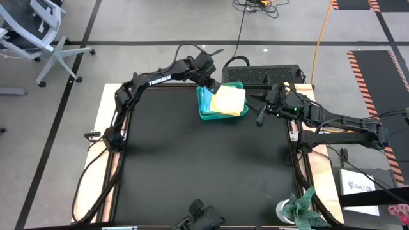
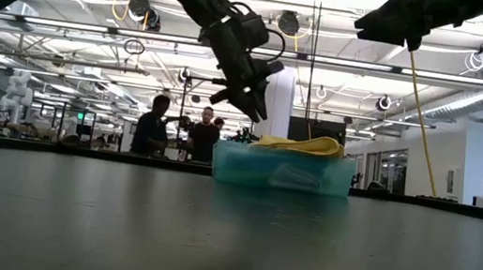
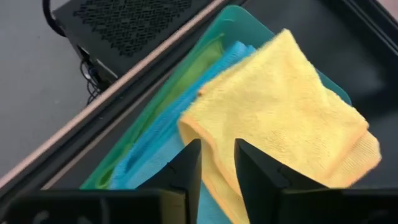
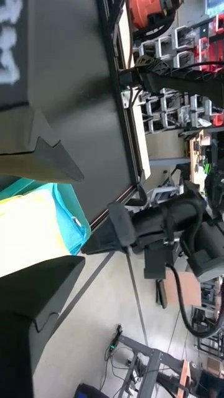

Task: Fold microfiber towels
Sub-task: Put the yellow microfiber towel into the blue bin

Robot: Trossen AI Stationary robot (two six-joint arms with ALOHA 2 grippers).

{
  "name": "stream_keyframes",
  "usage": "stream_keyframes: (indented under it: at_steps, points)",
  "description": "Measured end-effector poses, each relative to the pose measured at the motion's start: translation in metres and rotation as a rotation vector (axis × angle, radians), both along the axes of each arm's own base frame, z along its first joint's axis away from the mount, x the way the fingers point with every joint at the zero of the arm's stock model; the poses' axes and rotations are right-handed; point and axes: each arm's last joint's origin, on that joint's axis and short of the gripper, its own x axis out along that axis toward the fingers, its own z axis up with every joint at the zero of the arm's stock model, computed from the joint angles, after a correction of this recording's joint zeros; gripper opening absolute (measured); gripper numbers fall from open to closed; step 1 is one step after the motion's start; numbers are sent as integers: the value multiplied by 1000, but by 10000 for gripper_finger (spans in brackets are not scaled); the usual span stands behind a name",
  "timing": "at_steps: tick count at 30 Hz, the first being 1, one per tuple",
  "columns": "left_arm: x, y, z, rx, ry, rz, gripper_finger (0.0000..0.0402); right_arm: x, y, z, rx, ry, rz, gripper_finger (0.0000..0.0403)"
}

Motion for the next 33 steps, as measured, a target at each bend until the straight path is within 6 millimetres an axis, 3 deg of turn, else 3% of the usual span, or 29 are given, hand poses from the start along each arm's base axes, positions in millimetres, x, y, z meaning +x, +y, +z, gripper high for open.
stream_keyframes:
  at_steps: [5,12,28,33]
  points:
    - [6,-4,-1,54,5,-10,139,0,0,0,1,1,2,184]
    - [11,1,-12,2,-22,35,184,0,0,0,10,-4,2,151]
    - [12,15,-31,-17,-21,71,189,0,0,0,17,-7,3,141]
    - [15,16,-46,-44,4,65,189,0,0,0,18,-7,2,141]
